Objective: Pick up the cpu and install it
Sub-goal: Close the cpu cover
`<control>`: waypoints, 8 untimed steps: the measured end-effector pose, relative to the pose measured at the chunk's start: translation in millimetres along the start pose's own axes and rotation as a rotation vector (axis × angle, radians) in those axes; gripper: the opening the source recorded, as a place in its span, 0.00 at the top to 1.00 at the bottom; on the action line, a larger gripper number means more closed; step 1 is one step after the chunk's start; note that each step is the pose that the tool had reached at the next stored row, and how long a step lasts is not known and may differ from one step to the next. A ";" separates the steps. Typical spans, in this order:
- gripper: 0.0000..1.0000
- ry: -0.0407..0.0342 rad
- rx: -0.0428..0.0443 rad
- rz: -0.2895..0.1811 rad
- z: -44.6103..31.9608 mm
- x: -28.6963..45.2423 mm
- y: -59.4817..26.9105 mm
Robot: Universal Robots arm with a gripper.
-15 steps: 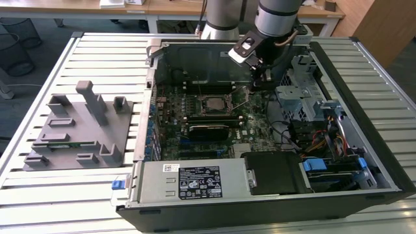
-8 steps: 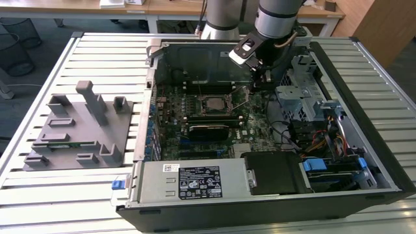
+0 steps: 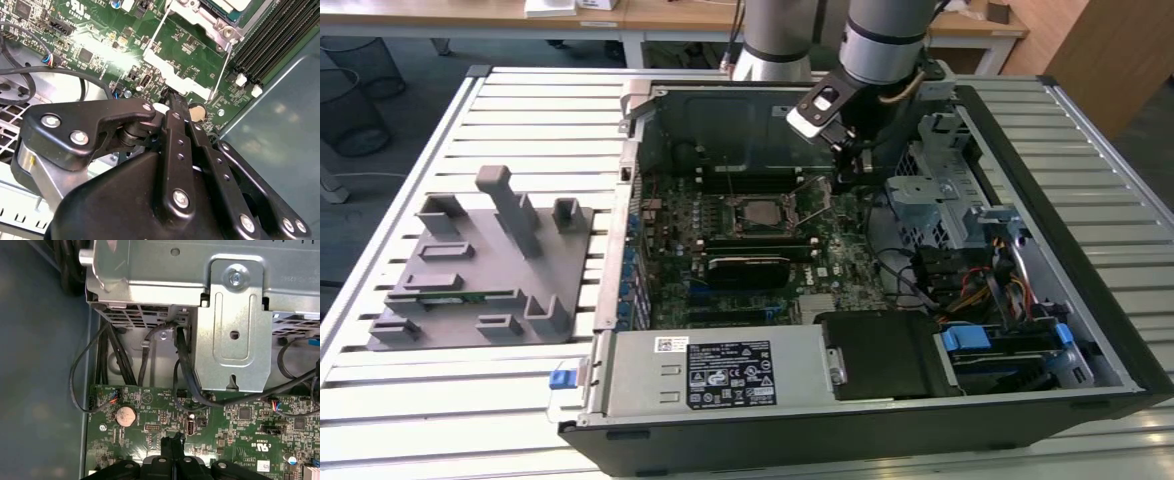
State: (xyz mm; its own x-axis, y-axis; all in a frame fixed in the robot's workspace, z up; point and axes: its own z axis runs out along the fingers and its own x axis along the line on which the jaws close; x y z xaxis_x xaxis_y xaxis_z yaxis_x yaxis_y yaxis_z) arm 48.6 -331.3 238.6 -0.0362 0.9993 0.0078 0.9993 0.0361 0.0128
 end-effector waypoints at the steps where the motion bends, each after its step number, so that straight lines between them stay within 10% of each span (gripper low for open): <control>1: 0.89 0.0000 0.0000 0.000 0.1 0.0 -1.0; 8: 0.89 0.0002 -0.0001 0.000 0.6 0.4 -8.5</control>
State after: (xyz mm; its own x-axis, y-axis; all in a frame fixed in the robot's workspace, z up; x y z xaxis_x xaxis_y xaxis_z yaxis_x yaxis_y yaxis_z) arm 40.2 -331.2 237.9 -0.0362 0.9993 0.0080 0.9993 0.0361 0.0129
